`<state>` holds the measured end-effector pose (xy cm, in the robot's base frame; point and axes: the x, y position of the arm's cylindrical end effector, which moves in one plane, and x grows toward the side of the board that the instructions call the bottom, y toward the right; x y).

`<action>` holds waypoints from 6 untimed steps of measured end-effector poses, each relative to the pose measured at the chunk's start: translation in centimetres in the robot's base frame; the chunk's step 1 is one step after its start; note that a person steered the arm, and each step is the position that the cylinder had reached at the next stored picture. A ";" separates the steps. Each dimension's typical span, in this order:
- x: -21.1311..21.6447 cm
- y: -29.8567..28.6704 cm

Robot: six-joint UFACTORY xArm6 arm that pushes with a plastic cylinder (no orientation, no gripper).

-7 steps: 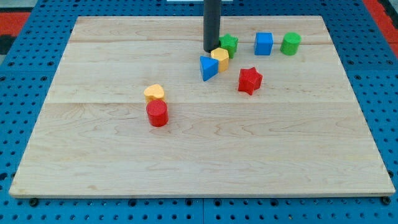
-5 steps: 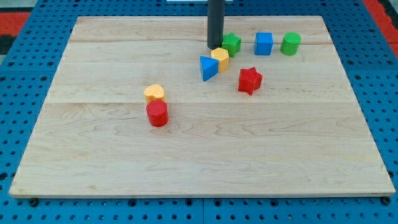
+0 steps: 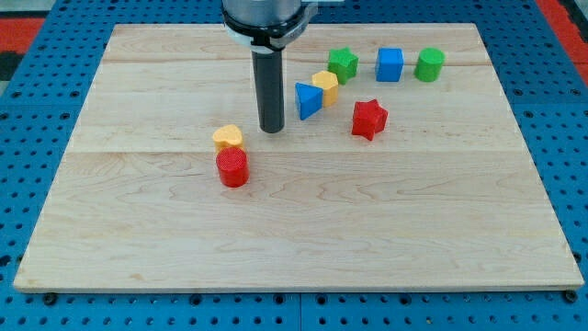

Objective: Place the blue triangle to the left of the green star

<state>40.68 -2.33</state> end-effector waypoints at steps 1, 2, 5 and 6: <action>-1.1 5.8; -2.5 7.1; -5.8 3.4; -6.6 2.7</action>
<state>34.05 0.37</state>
